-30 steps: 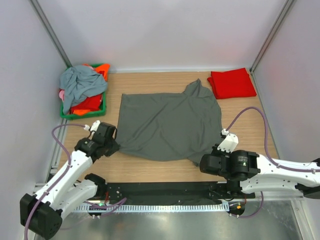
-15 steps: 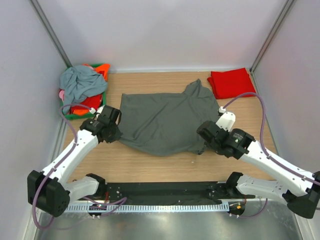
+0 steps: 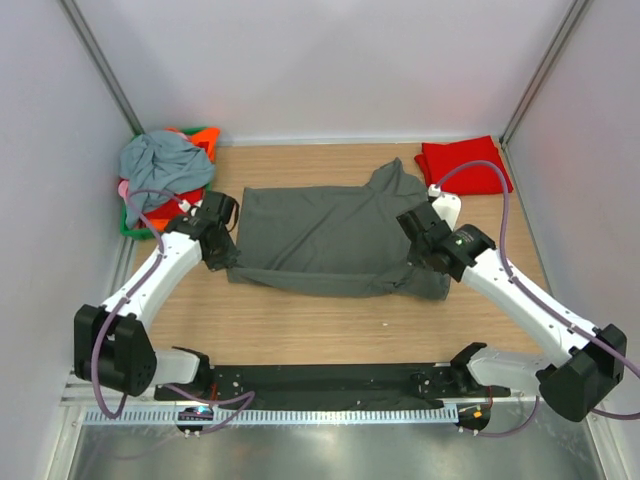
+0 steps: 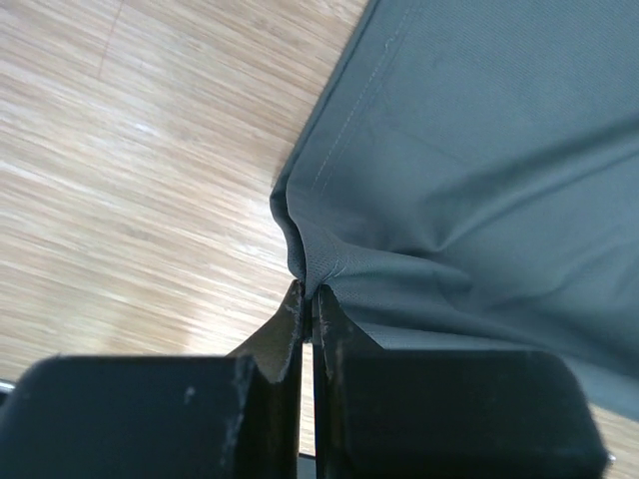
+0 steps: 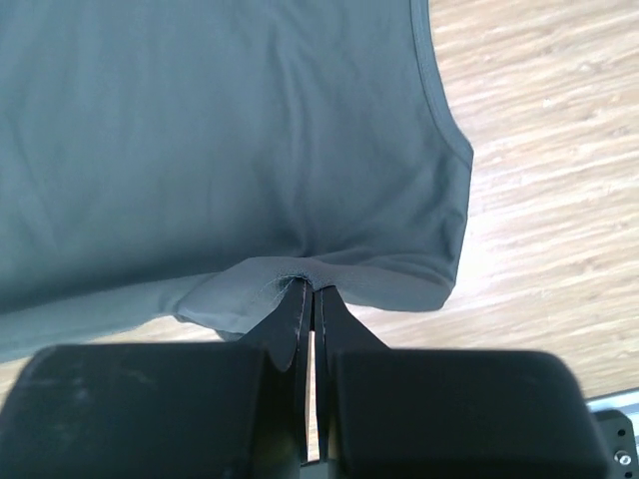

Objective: Fold and stack the t-shirts
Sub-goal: Fold the tshirt

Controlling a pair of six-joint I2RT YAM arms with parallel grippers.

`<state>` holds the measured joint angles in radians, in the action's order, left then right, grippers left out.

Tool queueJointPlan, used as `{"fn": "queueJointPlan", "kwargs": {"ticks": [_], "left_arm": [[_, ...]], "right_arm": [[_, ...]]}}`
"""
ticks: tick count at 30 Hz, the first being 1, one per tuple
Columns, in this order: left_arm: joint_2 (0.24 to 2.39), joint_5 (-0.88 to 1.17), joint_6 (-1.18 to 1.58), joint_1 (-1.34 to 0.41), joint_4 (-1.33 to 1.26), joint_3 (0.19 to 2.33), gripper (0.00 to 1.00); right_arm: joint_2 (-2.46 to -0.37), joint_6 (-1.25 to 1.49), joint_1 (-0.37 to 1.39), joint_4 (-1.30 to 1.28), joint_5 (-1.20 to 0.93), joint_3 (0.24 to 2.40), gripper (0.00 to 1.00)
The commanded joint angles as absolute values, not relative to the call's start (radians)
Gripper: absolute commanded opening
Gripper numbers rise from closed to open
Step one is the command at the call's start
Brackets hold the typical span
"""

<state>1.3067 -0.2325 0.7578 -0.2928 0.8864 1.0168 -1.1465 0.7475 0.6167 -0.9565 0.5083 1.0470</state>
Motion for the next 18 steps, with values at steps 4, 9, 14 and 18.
{"fn": "queueJointPlan", "kwargs": {"ticks": [4,9,14,18], "left_arm": [[1.38,-0.209,0.698,-0.256,0.851,1.094,0.0],[1.436,-0.202,0.684,-0.244,0.844,1.14,0.0],[1.519,-0.202,0.666,-0.238,0.838,1.183,0.0],[1.581,-0.199,0.65,-0.235,0.827,1.206,0.0]], "right_arm": [[-1.222,0.608,0.56,-0.893,0.471,1.176,0.01],[-1.288,0.572,0.531,-0.896,0.479,1.233,0.01],[-1.35,0.542,0.499,-0.893,0.495,1.275,0.01],[-1.388,0.517,0.468,-0.884,0.502,1.298,0.01]]}}
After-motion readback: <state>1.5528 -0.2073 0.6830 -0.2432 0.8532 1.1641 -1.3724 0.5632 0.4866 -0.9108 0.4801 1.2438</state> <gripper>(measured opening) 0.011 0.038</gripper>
